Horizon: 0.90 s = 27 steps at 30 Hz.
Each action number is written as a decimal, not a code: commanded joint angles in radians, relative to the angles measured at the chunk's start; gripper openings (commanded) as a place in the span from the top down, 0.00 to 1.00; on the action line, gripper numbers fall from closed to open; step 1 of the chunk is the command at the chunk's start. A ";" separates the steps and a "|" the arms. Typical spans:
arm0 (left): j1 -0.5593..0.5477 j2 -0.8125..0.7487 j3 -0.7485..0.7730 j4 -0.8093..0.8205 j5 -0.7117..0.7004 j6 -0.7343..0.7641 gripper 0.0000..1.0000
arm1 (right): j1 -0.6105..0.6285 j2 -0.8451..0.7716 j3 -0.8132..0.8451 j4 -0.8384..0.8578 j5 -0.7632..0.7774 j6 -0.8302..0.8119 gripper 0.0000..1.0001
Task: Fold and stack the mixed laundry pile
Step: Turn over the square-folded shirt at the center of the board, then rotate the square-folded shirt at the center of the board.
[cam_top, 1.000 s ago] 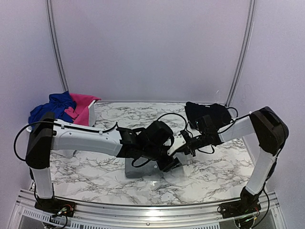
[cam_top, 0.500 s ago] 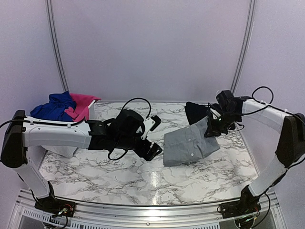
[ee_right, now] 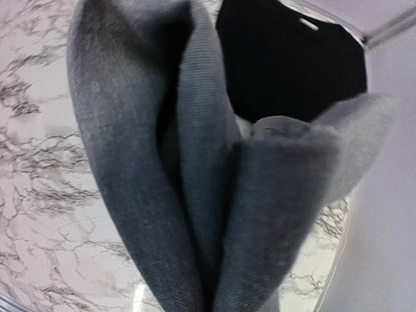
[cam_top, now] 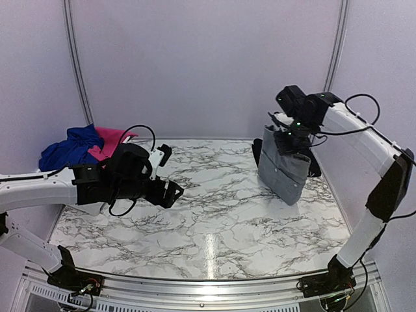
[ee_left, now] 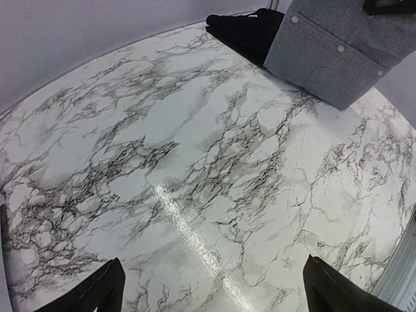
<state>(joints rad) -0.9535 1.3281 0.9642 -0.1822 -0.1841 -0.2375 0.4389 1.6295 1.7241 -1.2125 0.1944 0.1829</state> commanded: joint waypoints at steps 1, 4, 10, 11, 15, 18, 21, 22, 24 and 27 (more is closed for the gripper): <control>0.019 -0.096 -0.064 -0.086 -0.060 -0.083 0.01 | 0.217 0.206 0.167 -0.068 -0.027 0.037 1.00; 0.026 -0.161 -0.107 -0.104 -0.082 -0.126 0.01 | 0.345 0.346 0.226 -0.082 -0.101 0.086 1.00; 0.051 -0.296 -0.195 -0.136 -0.129 -0.224 0.01 | 0.557 0.472 0.138 0.104 -0.329 0.222 1.00; 0.053 -0.316 -0.211 -0.136 -0.131 -0.244 0.01 | 0.579 0.483 0.135 0.147 -0.390 0.232 0.82; 0.055 -0.397 -0.272 -0.139 -0.122 -0.353 0.01 | 0.620 0.496 0.200 0.263 -0.588 0.236 0.43; 0.053 -0.445 -0.308 -0.129 -0.078 -0.417 0.01 | 0.573 0.425 0.218 0.318 -0.670 0.198 0.32; 0.033 -0.438 -0.319 -0.103 -0.023 -0.450 0.01 | 0.448 0.307 0.074 0.414 -0.748 0.162 0.33; 0.011 -0.425 -0.317 -0.093 -0.035 -0.462 0.01 | 0.395 0.268 0.000 0.460 -0.757 0.148 0.34; -0.042 -0.375 -0.300 -0.056 -0.043 -0.464 0.01 | 0.291 0.223 -0.134 0.500 -0.752 0.093 0.36; -0.107 -0.202 -0.214 -0.017 0.003 -0.454 0.01 | 0.153 0.216 -0.272 0.500 -0.714 0.003 0.40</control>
<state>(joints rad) -0.9947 0.9657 0.6643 -0.2710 -0.2333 -0.6697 0.7330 1.8381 1.5978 -0.7624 -0.5182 0.3050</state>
